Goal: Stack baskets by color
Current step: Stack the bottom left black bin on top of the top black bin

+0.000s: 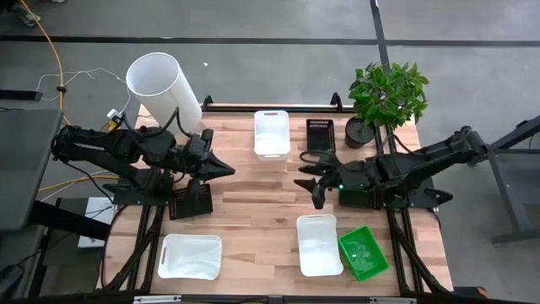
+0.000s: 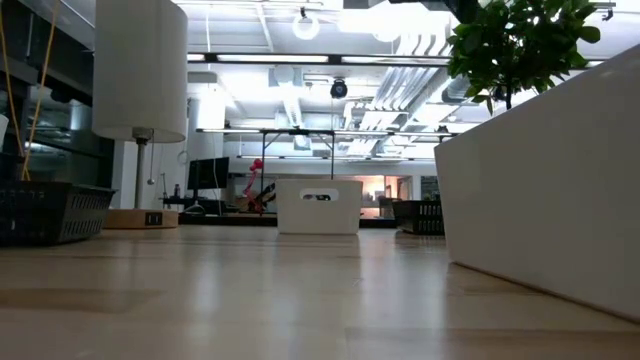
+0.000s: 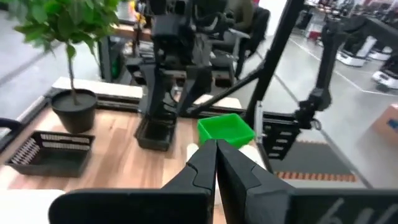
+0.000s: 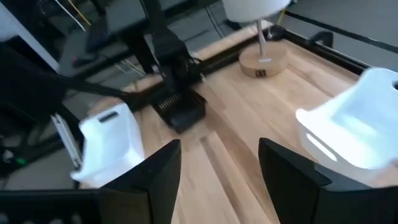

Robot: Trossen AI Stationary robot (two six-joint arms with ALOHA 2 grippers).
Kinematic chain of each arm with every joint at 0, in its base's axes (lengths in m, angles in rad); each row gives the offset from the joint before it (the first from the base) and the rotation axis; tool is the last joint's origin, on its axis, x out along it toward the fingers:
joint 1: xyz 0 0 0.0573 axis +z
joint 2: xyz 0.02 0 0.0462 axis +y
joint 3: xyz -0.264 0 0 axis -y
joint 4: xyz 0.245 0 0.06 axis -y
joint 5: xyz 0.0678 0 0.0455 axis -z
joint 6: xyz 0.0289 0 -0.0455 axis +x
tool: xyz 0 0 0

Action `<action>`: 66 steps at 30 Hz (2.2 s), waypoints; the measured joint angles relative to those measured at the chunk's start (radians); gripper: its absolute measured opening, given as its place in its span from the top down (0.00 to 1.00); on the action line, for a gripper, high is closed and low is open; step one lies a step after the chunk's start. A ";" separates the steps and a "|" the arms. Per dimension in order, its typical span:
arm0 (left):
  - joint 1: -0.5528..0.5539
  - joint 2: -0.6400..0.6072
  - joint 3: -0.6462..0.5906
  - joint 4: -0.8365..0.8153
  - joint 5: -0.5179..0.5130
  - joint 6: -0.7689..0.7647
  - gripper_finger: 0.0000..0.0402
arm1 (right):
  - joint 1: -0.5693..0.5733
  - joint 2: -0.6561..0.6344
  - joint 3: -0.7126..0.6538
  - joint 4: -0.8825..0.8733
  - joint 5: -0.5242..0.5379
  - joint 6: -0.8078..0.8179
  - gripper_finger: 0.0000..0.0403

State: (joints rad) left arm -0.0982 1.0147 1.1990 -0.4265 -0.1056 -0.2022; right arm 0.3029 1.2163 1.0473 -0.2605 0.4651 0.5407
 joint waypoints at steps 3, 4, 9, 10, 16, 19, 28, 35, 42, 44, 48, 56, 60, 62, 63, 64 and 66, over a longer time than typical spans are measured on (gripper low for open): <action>-0.011 -0.016 -0.107 0.158 -0.019 -0.013 1.00 | 0.013 0.000 0.000 -0.084 0.007 0.019 0.50; -0.015 -0.027 -0.165 0.226 -0.019 -0.029 1.00 | 0.020 0.000 0.000 -0.116 0.014 0.033 0.50; -0.024 -0.039 -0.451 0.629 -0.019 -0.167 1.00 | 0.065 -0.016 -0.054 -0.154 0.055 0.116 0.50; -0.024 -0.039 -0.490 0.676 -0.019 -0.196 1.00 | 0.073 -0.024 -0.078 -0.137 0.056 0.140 0.50; -0.036 -0.036 -0.590 0.729 -0.076 -0.275 1.00 | 0.108 -0.076 -0.274 -0.008 0.037 0.336 0.50; -0.036 -0.038 -0.589 0.733 -0.070 -0.252 1.00 | 0.110 -0.094 -0.344 0.098 0.019 0.398 0.50; -0.019 -0.038 -0.554 0.456 -0.004 -0.386 1.00 | 0.108 -0.099 -0.347 0.172 0.000 0.386 0.50; 0.014 -0.033 -0.513 -0.093 -0.012 -0.570 0.95 | 0.107 -0.099 -0.347 0.149 -0.007 0.396 0.50; 0.009 -0.034 -0.512 -0.343 -0.026 -0.711 0.77 | 0.107 -0.099 -0.348 0.144 -0.010 0.394 0.50; -0.002 -0.034 -0.512 -0.376 -0.027 -0.712 0.71 | 0.107 -0.099 -0.347 0.138 -0.010 0.394 0.50; -0.026 -0.034 -0.512 -0.447 -0.022 -0.704 0.60 | 0.107 -0.099 -0.348 0.126 -0.010 0.394 0.50; -0.163 -0.034 -0.512 -0.446 0.194 -0.665 0.54 | 0.103 -0.098 -0.347 0.112 -0.009 0.394 0.50; -0.285 -0.030 -0.512 -0.437 0.177 -0.717 0.54 | 0.090 -0.098 -0.347 0.106 -0.009 0.394 0.50; -0.340 -0.015 -0.511 -0.438 0.133 -0.728 0.54 | 0.081 -0.098 -0.347 0.103 -0.008 0.394 0.50; -0.362 -0.007 -0.511 -0.437 0.105 -0.728 0.54 | 0.075 -0.098 -0.348 0.102 -0.008 0.394 0.50; -0.381 0.004 -0.511 -0.436 0.075 -0.728 0.54 | 0.070 -0.098 -0.347 0.101 -0.007 0.394 0.50; -0.412 0.037 -0.511 -0.433 0.024 -0.727 0.54 | 0.060 -0.098 -0.347 0.099 -0.010 0.394 0.50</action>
State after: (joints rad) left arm -0.5106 1.0514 0.6876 -0.8599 -0.0811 -0.9295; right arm 0.3626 1.1179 0.7002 -0.1611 0.4549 0.9344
